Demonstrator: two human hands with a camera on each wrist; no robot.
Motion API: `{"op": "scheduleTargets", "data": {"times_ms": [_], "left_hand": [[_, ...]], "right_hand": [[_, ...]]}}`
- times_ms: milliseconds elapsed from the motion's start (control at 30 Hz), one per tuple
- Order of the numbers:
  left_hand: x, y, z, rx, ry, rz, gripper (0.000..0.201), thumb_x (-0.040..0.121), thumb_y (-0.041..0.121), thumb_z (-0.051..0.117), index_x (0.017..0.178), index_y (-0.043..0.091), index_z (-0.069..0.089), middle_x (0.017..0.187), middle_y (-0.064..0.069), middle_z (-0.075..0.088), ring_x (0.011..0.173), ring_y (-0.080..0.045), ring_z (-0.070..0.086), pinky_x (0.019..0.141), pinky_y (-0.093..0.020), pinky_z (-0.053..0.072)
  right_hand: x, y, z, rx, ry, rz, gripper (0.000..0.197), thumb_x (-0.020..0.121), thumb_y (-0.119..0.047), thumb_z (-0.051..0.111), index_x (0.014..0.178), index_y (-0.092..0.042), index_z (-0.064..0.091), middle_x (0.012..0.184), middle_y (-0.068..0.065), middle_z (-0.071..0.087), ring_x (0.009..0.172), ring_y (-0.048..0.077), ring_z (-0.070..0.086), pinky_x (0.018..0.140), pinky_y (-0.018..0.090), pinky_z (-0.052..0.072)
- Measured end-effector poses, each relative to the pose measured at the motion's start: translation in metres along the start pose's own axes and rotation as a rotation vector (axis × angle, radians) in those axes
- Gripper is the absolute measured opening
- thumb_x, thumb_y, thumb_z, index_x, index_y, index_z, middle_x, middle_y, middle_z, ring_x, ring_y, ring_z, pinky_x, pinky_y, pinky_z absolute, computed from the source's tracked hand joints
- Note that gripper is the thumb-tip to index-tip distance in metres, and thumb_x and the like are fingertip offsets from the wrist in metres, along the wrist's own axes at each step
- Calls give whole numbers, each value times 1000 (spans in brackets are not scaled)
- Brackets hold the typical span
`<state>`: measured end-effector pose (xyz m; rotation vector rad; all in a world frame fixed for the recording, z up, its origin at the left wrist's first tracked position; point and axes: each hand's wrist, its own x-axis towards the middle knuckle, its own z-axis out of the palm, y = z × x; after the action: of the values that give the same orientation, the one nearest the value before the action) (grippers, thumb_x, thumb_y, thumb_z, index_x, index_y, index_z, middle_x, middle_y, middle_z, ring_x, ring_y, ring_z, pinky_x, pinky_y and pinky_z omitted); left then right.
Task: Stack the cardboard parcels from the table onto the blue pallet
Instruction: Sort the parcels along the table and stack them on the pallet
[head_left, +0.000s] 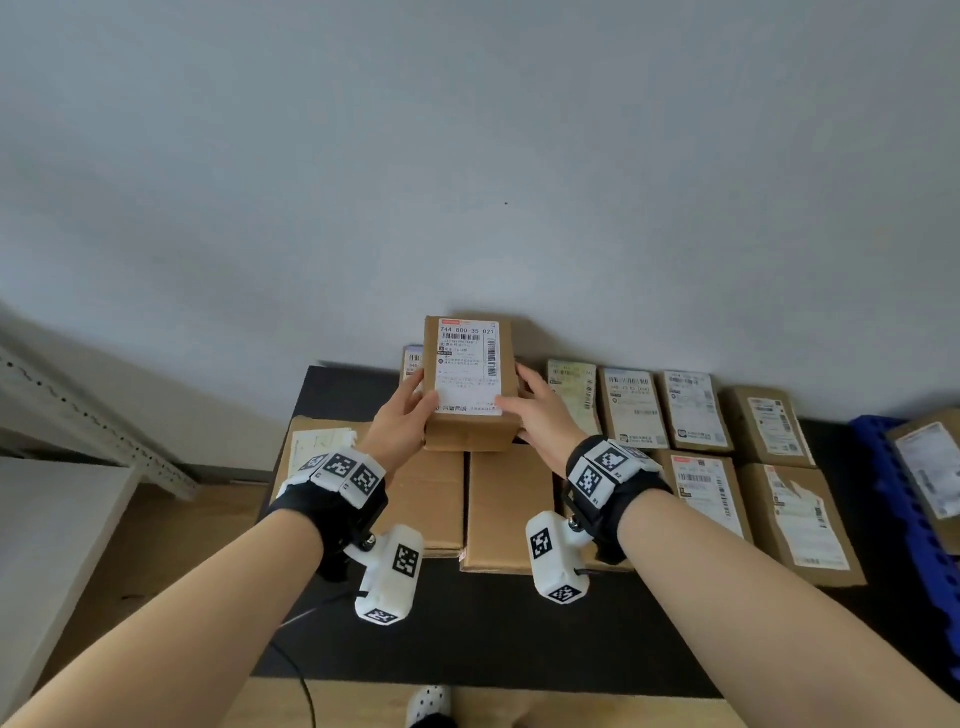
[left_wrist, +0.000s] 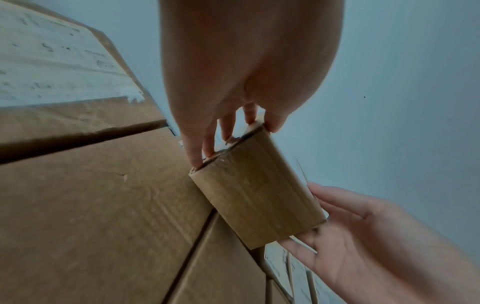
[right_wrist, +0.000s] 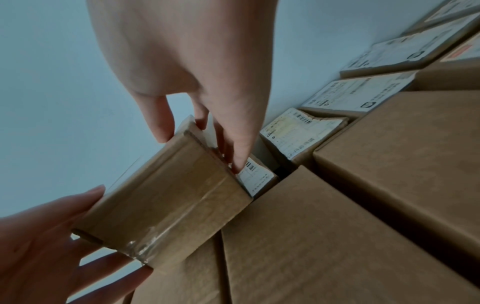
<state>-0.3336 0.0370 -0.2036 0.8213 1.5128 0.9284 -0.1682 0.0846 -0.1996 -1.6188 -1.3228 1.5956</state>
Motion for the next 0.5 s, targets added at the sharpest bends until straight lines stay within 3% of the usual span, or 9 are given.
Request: {"op": "scheduleTargets", "data": {"times_ms": [100,200,333,400,500], "left_hand": [[-11,4,12,-14,-37,6,48,98,28,44,144,34,28,127,5,57,92,-7,59,85,-38,51],[-24,11,30,-36,-84,18,48,98,26,44,144,31,29,129,3,55,95,-6,57,72,-26,50],[-38,17,64,-15,-156,45,49,98,26,44,145,31,28,131,1,54,97,-8,57,83,-33,47],[-48,19,85,15,-187,67,49,98,27,44,144,32,29,126,3,55,92,-5,56,78,-31,47],[-67,20,122,43,-231,77,49,98,28,45,145,32,28,127,3,55,95,-6,56,73,-26,47]], "right_hand": [[-18,2,-14,21,29,-4,65,88,-11,58,146,-25,31,137,2,53,124,20,50,107,40,37],[-37,5,-32,47,60,-21,64,90,-10,57,146,-25,30,136,-2,52,123,19,50,104,36,36],[-66,15,-64,81,117,-52,62,89,-12,57,144,-26,33,138,-3,52,123,19,51,108,43,37],[-82,20,-84,103,148,-65,60,91,-9,55,144,-25,34,136,-3,53,122,19,52,103,36,38],[-108,36,-117,135,202,-67,60,90,-9,55,143,-26,35,136,-3,53,124,19,51,102,36,39]]}}
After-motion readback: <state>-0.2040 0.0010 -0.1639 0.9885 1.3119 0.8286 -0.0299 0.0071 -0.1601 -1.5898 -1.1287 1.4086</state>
